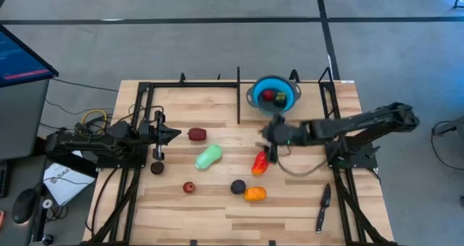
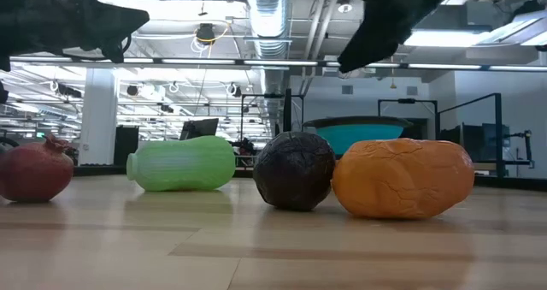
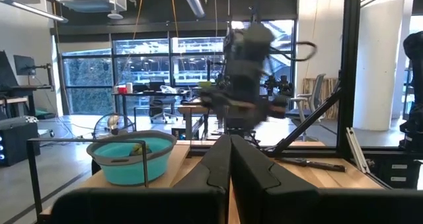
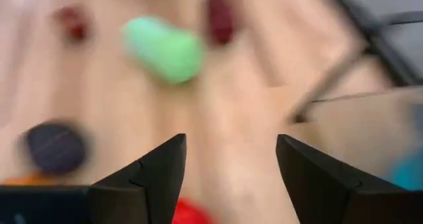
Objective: Pick & Place Fruit
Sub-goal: Put the red mango into the blue strainer bowl on the shelf
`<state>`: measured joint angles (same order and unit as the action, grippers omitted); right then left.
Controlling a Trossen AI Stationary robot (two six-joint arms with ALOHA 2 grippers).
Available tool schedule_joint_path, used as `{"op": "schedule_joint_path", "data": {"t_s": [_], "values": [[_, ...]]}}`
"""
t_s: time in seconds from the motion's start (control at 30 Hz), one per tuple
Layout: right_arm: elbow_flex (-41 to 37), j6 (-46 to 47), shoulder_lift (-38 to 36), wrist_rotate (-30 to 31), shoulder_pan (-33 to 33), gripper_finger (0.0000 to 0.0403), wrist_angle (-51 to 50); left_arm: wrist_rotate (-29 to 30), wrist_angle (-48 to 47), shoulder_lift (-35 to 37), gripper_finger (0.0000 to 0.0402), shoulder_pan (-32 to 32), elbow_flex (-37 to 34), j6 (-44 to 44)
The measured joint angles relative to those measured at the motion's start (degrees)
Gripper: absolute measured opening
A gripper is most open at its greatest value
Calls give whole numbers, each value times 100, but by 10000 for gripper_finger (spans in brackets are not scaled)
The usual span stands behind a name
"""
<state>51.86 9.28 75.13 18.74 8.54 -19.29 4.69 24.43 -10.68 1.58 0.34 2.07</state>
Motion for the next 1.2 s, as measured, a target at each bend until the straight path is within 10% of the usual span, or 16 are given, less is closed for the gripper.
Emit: {"op": "schedule_joint_path", "data": {"t_s": [0.4,0.8,1.2], "values": [[1346,-686,1676,-2450,256,296,-2436,0,12,-50,3,-1,0,-4],[2358,-3520,3066,-1808,311,390,-3166,0,11,-465,3,0,0,-146],[2356,-3070,3657,-1113,98,306,-3217,0,36,-665,3,-2,0,-147]]}}
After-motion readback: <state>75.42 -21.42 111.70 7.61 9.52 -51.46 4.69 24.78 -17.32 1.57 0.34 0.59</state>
